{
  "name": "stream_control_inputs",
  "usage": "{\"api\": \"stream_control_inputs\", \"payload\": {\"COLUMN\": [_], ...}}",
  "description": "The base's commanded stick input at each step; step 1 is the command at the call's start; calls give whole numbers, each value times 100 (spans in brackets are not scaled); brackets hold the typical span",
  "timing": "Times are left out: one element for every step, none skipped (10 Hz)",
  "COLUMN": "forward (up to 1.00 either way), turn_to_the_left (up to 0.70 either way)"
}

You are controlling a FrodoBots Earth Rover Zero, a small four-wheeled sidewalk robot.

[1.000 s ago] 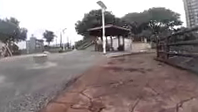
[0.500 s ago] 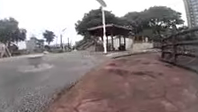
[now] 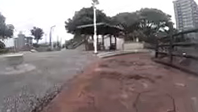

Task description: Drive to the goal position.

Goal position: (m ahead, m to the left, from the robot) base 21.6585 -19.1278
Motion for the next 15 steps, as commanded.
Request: {"api": "stream_control_inputs", "payload": {"forward": [85, 85, 85, 85, 85, 85, 85, 85, 85, 85, 85, 85, 85, 85, 85], "turn_to_the_left": [-32, -32, -32, -32, -32, -32, -32, -32, -32, -32, -32, -32, -32, -32, -32]}}
